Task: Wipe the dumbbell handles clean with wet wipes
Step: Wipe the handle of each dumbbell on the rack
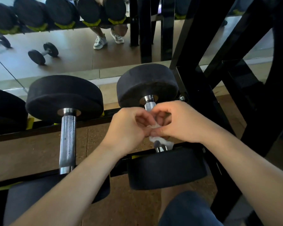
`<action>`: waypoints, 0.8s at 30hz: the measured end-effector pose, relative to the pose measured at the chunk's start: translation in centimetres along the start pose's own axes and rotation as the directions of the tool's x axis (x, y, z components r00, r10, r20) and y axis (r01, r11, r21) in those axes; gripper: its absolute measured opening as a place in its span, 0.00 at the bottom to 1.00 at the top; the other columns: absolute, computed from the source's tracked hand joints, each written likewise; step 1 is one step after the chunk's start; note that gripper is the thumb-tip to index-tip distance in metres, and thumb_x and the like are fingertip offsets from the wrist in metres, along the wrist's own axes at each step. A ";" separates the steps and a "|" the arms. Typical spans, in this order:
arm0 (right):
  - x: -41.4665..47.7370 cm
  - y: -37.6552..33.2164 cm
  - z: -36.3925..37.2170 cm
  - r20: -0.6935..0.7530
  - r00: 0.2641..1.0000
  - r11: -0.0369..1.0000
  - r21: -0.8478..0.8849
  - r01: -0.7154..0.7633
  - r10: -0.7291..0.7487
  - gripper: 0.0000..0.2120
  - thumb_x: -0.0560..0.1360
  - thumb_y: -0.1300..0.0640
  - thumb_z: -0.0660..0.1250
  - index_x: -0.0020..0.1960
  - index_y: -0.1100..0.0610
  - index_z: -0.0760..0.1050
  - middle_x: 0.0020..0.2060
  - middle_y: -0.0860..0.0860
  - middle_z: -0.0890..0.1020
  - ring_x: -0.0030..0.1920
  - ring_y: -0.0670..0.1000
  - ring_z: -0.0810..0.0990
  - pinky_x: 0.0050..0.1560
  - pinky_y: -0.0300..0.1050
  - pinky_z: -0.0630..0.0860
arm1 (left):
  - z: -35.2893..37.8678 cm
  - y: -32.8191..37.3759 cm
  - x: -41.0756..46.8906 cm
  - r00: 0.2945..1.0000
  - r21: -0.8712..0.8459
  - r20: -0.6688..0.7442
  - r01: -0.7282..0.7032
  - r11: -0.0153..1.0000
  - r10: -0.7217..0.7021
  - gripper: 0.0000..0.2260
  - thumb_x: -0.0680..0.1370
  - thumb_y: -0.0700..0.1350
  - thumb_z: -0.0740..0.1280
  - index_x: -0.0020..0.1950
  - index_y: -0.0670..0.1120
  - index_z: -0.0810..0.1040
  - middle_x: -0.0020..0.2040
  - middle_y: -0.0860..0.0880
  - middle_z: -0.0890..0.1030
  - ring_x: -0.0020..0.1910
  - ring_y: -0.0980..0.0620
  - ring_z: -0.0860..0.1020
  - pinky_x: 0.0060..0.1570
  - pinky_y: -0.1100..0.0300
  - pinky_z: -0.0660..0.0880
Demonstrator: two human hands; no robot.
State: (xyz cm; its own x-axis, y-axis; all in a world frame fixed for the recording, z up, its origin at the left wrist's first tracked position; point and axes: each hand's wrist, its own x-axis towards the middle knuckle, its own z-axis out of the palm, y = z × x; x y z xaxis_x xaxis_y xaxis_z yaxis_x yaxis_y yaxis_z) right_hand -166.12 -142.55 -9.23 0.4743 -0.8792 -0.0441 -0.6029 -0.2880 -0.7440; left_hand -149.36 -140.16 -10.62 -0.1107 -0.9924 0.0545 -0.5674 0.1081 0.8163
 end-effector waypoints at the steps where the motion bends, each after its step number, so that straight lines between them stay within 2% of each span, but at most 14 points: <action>1: 0.0 0.0 0.1 -0.011 1.000 0.999 -0.040 -0.005 0.005 0.12 0.64 0.52 0.79 0.44 0.48 0.80 0.35 0.47 0.80 0.34 0.43 0.79 0.39 0.44 0.80 | 0.1 0.0 -0.1 1.000 0.031 -0.011 -0.012 0.999 0.012 0.11 0.66 0.36 0.77 0.36 0.51 0.79 0.37 0.54 0.82 0.39 0.57 0.81 0.44 0.56 0.80; 3: -0.3 0.0 0.2 0.009 0.999 0.992 -0.121 -0.038 0.040 0.08 0.64 0.51 0.79 0.38 0.49 0.81 0.30 0.45 0.80 0.31 0.39 0.77 0.34 0.34 0.74 | 0.2 -0.1 -0.3 1.000 0.135 0.003 -0.026 0.991 0.025 0.11 0.66 0.42 0.78 0.36 0.51 0.77 0.36 0.56 0.80 0.38 0.61 0.78 0.42 0.61 0.77; 5: -0.9 0.6 0.0 0.012 0.991 0.987 -0.094 -0.133 0.135 0.06 0.64 0.53 0.79 0.35 0.51 0.82 0.29 0.45 0.81 0.29 0.39 0.77 0.32 0.32 0.72 | -0.1 -0.2 -0.3 0.997 0.159 0.078 -0.023 0.987 0.011 0.10 0.66 0.47 0.79 0.34 0.52 0.78 0.34 0.59 0.80 0.37 0.63 0.77 0.39 0.67 0.74; 7: -1.2 1.3 0.0 -0.021 0.968 0.965 0.085 -0.249 0.251 0.05 0.66 0.61 0.78 0.36 0.55 0.83 0.30 0.50 0.83 0.30 0.43 0.79 0.34 0.37 0.75 | -0.2 -0.1 -0.4 0.983 0.110 0.184 -0.011 0.994 -0.010 0.08 0.67 0.48 0.78 0.35 0.53 0.80 0.35 0.59 0.81 0.36 0.64 0.78 0.39 0.67 0.74; 9: -1.0 1.8 0.5 -0.103 0.941 0.935 0.188 -0.300 0.323 0.06 0.67 0.67 0.74 0.36 0.57 0.83 0.31 0.54 0.84 0.30 0.48 0.81 0.37 0.46 0.80 | 0.2 0.0 -0.5 0.977 0.130 0.214 -0.034 0.991 0.005 0.05 0.68 0.49 0.77 0.38 0.55 0.82 0.36 0.58 0.82 0.38 0.65 0.78 0.39 0.70 0.72; 11: -0.7 2.1 1.1 -0.176 0.929 0.940 0.159 -0.301 0.327 0.07 0.69 0.66 0.72 0.37 0.55 0.82 0.31 0.54 0.84 0.31 0.50 0.82 0.40 0.51 0.82 | 0.8 0.0 -0.5 0.986 0.152 0.165 -0.058 0.987 0.033 0.06 0.69 0.50 0.77 0.40 0.57 0.81 0.37 0.58 0.81 0.40 0.66 0.77 0.39 0.73 0.71; 13: -1.1 1.7 0.9 -0.184 0.938 0.953 0.131 -0.272 0.293 0.06 0.71 0.64 0.72 0.41 0.53 0.82 0.34 0.52 0.84 0.35 0.49 0.84 0.43 0.52 0.83 | 1.1 -0.1 -0.3 0.993 0.183 0.097 -0.083 0.980 0.066 0.06 0.70 0.52 0.76 0.38 0.58 0.79 0.35 0.59 0.80 0.39 0.65 0.77 0.38 0.72 0.72; 16: -2.4 0.9 -0.2 -0.052 0.964 0.962 0.104 -0.253 0.259 0.03 0.74 0.53 0.71 0.46 0.50 0.84 0.39 0.47 0.85 0.41 0.43 0.83 0.48 0.45 0.81 | 1.4 0.0 0.0 0.992 0.280 0.080 -0.117 0.953 0.098 0.03 0.72 0.51 0.73 0.41 0.56 0.81 0.37 0.59 0.80 0.39 0.63 0.77 0.41 0.67 0.75; 18: -2.6 0.7 -0.5 0.012 0.962 0.962 0.026 -0.271 0.271 0.09 0.69 0.48 0.75 0.45 0.50 0.83 0.38 0.46 0.85 0.41 0.42 0.83 0.48 0.44 0.80 | 1.5 0.0 0.1 0.990 0.309 0.085 -0.135 0.941 0.114 0.01 0.74 0.49 0.72 0.44 0.55 0.82 0.39 0.58 0.81 0.40 0.63 0.77 0.42 0.66 0.76; 22: -1.6 1.7 0.0 0.068 0.931 0.934 -0.011 -0.358 0.358 0.09 0.65 0.54 0.79 0.37 0.57 0.81 0.33 0.53 0.84 0.36 0.53 0.83 0.45 0.53 0.80 | 0.6 -0.4 -0.5 0.986 0.310 0.152 -0.118 0.944 0.073 0.03 0.75 0.48 0.71 0.47 0.57 0.82 0.40 0.61 0.80 0.41 0.68 0.77 0.39 0.74 0.72; 24: -1.0 2.1 0.4 -0.011 0.920 0.917 0.089 -0.389 0.391 0.07 0.66 0.60 0.78 0.36 0.59 0.80 0.33 0.58 0.84 0.33 0.54 0.82 0.42 0.54 0.80 | 0.3 -0.4 -0.7 0.980 0.323 0.190 -0.120 0.939 0.060 0.04 0.76 0.50 0.70 0.49 0.59 0.81 0.39 0.63 0.79 0.41 0.69 0.76 0.39 0.75 0.70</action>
State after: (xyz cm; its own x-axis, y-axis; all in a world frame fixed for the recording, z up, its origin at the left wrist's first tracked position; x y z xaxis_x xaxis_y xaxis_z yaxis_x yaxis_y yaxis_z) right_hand -167.65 -142.11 -11.03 0.1937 -0.9259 -0.3244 -0.6804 0.1115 -0.7244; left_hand -149.24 -139.47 -11.15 -0.2972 -0.9548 -0.0070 -0.7828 0.2394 0.5744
